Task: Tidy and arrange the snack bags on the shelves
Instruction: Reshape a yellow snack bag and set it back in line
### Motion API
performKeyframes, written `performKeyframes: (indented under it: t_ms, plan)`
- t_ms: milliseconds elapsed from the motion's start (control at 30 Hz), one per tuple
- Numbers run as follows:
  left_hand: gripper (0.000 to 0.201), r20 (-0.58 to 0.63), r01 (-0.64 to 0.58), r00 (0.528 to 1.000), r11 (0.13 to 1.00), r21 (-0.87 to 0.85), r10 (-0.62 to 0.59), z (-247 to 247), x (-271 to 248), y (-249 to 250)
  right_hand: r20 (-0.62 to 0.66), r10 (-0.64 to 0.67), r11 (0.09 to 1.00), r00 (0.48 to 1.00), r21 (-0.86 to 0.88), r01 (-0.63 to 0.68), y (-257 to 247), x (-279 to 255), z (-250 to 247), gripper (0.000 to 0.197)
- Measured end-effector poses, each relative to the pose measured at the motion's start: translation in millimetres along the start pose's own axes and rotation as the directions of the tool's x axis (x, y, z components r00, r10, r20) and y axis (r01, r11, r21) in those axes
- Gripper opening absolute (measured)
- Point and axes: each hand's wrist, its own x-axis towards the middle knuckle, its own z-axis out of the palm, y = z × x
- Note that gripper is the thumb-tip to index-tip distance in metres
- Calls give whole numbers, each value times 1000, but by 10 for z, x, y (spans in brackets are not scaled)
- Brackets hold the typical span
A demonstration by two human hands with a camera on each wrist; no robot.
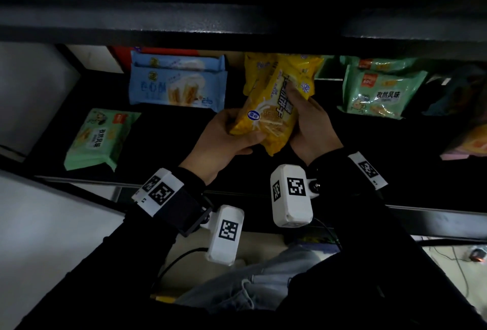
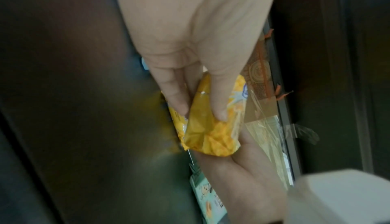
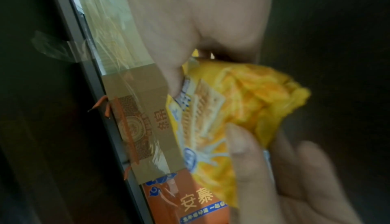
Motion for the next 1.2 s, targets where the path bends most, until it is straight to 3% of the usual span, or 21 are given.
performKeyframes:
  t_ms: [167,333,433,567,633,700,800,900,967,1033,1100,1200]
  plan:
    - [37,-30,-4,1000,996,-91,1,80,3,-44,-16,19,999,1000,45,-18,34,5,-59,43]
    - [50,18,27,1000,997,-78,-25,173,-25,-72,-75,40,996,996,85,-34,27,-12,-193,46]
    - [43,-38,-12,999,997,-72,9,201,-67,-89,-75,28,995,997,93,-21,3,-45,-250,48]
    - [39,-93,5,995,957,-289,-33,296,-115,-46,-118,35,999,992,45,-30,-4,-81,-224,46]
    - [52,-89,2,996,962,-272,-27,311,-103,-19,-105,95,995,990,-20,-98,7,-98,-235,45]
    - [49,-112,-17,994,980,-198,-5,245,-58,-16,-99,155,979,983,-120,-166,-25,-105,-288,41]
    - [29,-92,95,990,986,-137,-108,77,13,38,-46,182,965,982,-183,-187,-170,-79,-364,39]
    - [29,-38,269,960,953,-137,-276,-48,70,75,-15,227,930,974,-293,-222,-283,-50,-352,42]
    - [46,50,275,961,950,-148,-271,-105,87,90,-27,260,914,965,-315,-255,-332,-25,-321,44]
    - [90,118,229,971,952,-203,-209,-169,121,96,-12,305,918,952,-263,-297,-391,-24,-284,44]
    - [104,136,176,980,954,-243,-147,-195,133,127,-24,357,900,934,-260,-350,-440,-31,-256,40]
    - [62,131,172,981,950,-261,-141,-161,148,157,-129,406,840,905,-336,-425,-453,-13,-249,40]
